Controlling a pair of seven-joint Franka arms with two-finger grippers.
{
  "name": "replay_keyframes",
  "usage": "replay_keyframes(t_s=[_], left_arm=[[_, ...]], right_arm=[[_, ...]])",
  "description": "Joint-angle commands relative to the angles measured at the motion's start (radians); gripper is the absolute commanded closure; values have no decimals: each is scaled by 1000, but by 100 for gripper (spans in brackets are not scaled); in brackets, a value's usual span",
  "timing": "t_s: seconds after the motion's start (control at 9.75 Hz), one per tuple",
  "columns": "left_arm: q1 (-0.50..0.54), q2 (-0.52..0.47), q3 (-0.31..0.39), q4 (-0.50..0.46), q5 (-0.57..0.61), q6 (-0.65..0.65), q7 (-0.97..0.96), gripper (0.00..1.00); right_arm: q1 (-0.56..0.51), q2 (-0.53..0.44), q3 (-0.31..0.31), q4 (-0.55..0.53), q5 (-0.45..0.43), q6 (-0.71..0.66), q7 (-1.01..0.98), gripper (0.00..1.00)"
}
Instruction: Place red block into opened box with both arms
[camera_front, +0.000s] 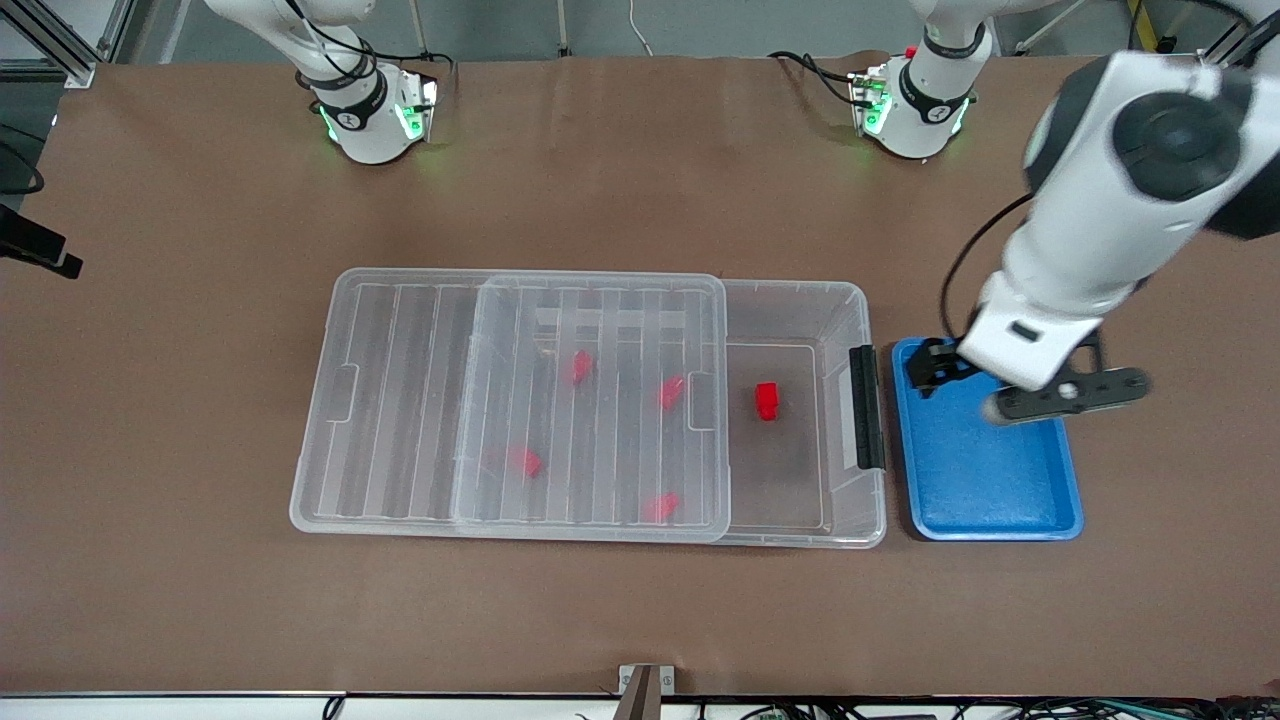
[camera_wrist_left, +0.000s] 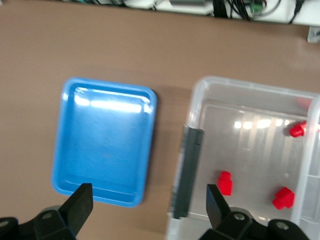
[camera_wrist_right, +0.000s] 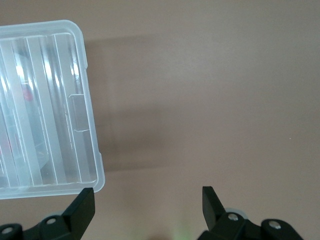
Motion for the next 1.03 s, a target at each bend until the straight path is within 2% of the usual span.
replay_keyframes(t_s=[0.0, 0.1, 0.21, 0.31, 0.41, 0.51, 0.62, 0.92], left_arm=[[85, -73, -5, -29, -28, -74, 178, 0], [143, -113, 0, -32, -77, -103, 262, 0], [152, -162, 24, -45, -123, -106, 345, 0], [98, -213, 116, -76, -132, -119, 428, 0], [3, -265, 241, -114, -152, -158, 456, 0], [-72, -314, 346, -154, -224, -184, 459, 0], [-114, -351, 412, -195, -271, -194, 467, 0], [-131, -417, 417, -274, -286, -195, 459, 0]], right_arm=[[16, 28, 2, -108, 84, 86, -19, 59], [45, 50, 3, -181, 95, 186, -74, 81], [56, 66, 2, -270, 94, 304, -146, 94], [58, 88, 3, -347, 94, 416, -192, 100], [67, 117, 3, -393, 94, 491, -252, 100], [79, 142, 3, -430, 94, 557, -268, 100], [96, 160, 3, -447, 94, 584, -268, 100], [147, 197, 9, -457, 106, 582, -263, 100]])
